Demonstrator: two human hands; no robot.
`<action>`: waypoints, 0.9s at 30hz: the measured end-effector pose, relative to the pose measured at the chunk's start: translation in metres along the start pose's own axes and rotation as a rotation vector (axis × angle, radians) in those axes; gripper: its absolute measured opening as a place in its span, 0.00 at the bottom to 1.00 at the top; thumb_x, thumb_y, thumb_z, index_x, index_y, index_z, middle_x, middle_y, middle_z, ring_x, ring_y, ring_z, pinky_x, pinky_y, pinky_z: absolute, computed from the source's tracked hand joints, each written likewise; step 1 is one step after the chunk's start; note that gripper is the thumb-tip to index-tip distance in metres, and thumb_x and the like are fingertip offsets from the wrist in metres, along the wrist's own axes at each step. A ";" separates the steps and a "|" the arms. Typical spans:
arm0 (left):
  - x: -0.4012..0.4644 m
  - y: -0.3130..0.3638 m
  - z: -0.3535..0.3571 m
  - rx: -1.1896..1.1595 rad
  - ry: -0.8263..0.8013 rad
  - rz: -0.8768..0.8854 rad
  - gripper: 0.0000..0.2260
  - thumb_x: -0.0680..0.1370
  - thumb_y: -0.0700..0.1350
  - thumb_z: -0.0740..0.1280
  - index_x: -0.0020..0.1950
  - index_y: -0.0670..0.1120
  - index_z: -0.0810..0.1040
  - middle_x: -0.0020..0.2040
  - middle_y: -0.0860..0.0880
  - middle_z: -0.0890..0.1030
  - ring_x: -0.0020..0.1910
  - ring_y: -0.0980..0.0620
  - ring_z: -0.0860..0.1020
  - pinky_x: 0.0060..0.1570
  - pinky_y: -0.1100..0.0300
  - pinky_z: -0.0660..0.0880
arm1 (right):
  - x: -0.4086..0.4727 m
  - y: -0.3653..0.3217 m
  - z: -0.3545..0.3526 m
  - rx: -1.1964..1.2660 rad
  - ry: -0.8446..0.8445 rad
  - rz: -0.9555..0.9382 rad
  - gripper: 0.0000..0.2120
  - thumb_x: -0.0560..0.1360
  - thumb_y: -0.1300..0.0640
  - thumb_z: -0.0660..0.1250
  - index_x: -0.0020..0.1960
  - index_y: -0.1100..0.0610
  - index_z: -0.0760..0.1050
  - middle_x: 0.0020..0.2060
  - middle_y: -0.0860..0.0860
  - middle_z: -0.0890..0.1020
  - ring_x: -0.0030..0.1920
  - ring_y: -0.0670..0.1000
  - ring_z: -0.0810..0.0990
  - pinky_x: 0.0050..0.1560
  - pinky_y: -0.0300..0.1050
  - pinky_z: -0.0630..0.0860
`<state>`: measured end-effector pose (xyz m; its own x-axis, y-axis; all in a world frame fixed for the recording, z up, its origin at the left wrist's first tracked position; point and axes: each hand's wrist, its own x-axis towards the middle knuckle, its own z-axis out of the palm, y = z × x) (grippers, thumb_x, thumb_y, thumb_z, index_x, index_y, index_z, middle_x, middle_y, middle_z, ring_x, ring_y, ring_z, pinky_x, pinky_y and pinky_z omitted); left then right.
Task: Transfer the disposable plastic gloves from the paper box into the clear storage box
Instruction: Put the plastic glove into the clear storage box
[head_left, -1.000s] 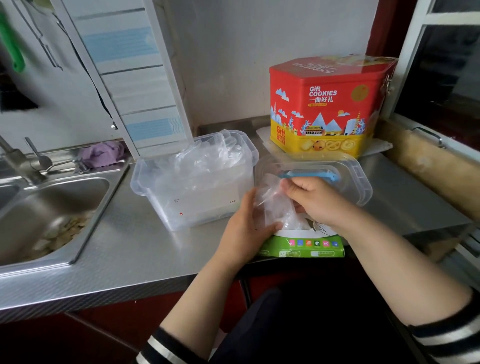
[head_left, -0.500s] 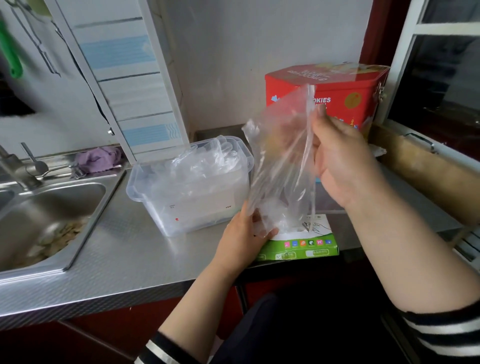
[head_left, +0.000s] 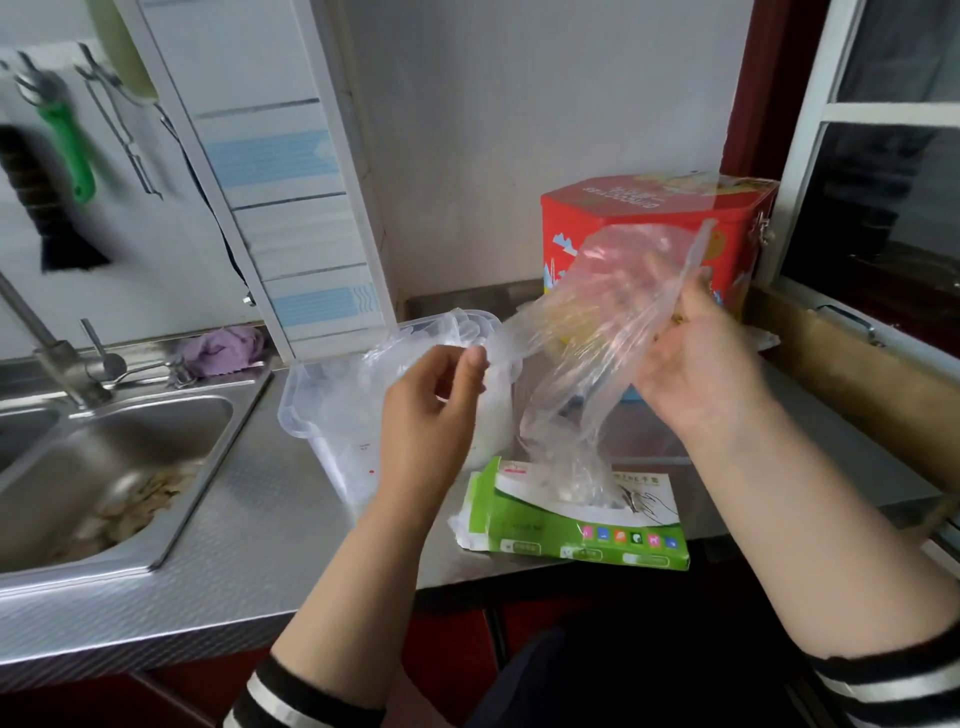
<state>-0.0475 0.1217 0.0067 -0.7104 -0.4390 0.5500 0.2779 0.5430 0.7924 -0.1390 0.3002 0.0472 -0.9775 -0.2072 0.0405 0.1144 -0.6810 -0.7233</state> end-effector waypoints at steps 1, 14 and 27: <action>0.006 0.005 -0.004 0.000 0.045 0.018 0.15 0.79 0.58 0.60 0.41 0.51 0.79 0.34 0.59 0.80 0.34 0.59 0.78 0.38 0.58 0.75 | 0.002 -0.001 0.004 0.026 0.008 -0.034 0.16 0.82 0.46 0.58 0.61 0.50 0.79 0.59 0.50 0.82 0.62 0.50 0.79 0.67 0.52 0.71; 0.012 -0.091 -0.078 0.373 0.363 0.132 0.18 0.80 0.54 0.56 0.61 0.43 0.75 0.59 0.47 0.76 0.61 0.49 0.72 0.63 0.56 0.67 | 0.041 0.098 0.151 -1.037 -0.590 -0.933 0.26 0.78 0.41 0.58 0.52 0.62 0.82 0.47 0.50 0.84 0.49 0.50 0.80 0.56 0.50 0.75; -0.008 -0.116 -0.076 0.392 0.365 0.342 0.17 0.80 0.50 0.57 0.62 0.41 0.74 0.61 0.46 0.77 0.63 0.51 0.73 0.66 0.53 0.67 | 0.093 0.191 0.128 -2.076 -1.190 0.451 0.20 0.81 0.43 0.57 0.70 0.50 0.68 0.63 0.50 0.74 0.60 0.53 0.72 0.62 0.47 0.68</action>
<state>-0.0254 0.0078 -0.0694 -0.3384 -0.3726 0.8641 0.1433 0.8872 0.4386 -0.1849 0.0612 0.0006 -0.4032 -0.7165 -0.5692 -0.7649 0.6053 -0.2202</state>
